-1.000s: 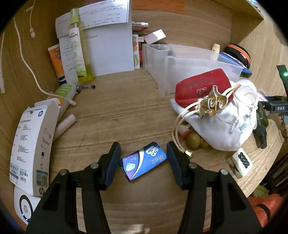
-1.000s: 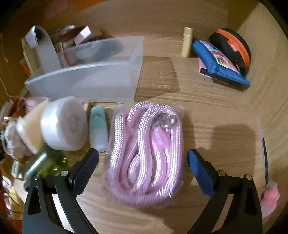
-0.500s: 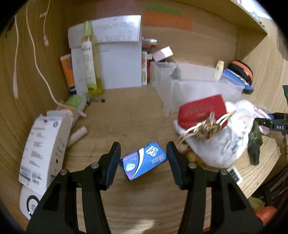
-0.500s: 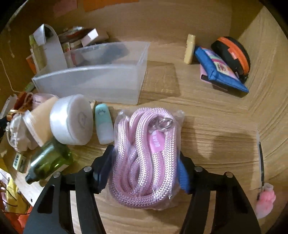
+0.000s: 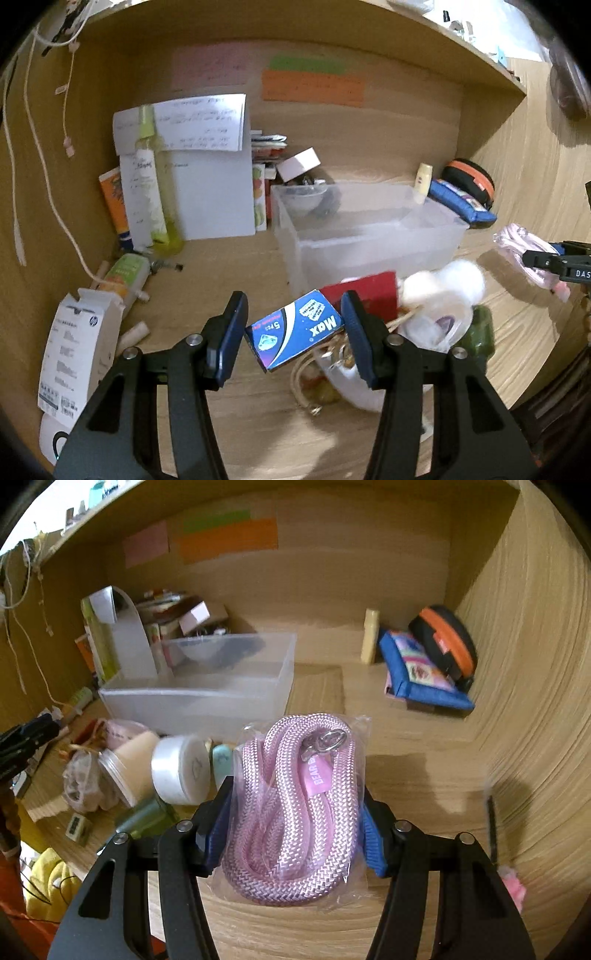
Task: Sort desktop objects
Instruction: 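Carry the card pack and pink rope bag into the clear box and release both, then grasp the red pouch with the left tool while the right tool grasps the white tape roll, then lift the red pouch and tape roll into the clear box and release both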
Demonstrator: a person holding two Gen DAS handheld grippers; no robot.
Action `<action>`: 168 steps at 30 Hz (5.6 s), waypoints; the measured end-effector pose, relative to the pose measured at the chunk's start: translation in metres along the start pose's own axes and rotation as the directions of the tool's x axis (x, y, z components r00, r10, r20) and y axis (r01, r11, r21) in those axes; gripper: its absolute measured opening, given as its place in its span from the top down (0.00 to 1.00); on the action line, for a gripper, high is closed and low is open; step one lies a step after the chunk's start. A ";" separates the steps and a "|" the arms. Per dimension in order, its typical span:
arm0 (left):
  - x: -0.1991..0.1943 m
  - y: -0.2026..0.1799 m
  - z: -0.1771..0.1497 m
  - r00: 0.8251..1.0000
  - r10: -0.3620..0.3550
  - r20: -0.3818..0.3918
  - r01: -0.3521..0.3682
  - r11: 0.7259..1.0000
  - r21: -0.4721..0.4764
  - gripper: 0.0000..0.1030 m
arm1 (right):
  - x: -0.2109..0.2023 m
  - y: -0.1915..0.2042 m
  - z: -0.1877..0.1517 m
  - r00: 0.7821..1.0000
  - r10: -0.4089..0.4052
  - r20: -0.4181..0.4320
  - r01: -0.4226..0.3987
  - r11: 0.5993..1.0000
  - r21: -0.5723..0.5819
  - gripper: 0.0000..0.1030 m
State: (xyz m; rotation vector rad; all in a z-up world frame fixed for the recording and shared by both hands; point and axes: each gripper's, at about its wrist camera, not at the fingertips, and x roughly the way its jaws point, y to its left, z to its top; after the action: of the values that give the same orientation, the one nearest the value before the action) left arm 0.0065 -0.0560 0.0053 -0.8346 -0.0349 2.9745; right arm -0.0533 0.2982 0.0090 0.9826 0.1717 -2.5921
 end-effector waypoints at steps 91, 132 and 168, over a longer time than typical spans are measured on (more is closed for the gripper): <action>0.107 -0.047 0.132 0.954 -0.109 -0.280 0.146 0.983 0.114 0.07 | 0.067 0.049 0.126 0.987 0.147 -0.058 -0.155 0.969 -0.192 0.19; 0.082 -0.024 0.005 0.883 -0.275 -0.380 0.274 0.960 -0.058 0.06 | 0.075 0.082 0.017 0.953 0.222 -0.204 -0.255 0.955 -0.150 0.54; 0.022 -0.001 0.079 0.971 -0.231 -0.056 0.227 0.972 -0.064 0.51 | 0.014 0.072 0.069 0.967 0.252 0.026 -0.244 0.954 -0.175 0.74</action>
State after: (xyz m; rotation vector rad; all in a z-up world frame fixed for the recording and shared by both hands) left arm -0.0532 -0.0544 0.0610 -0.8654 -0.2011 2.7415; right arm -0.0782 0.2108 0.0524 0.8228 0.2375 -2.3264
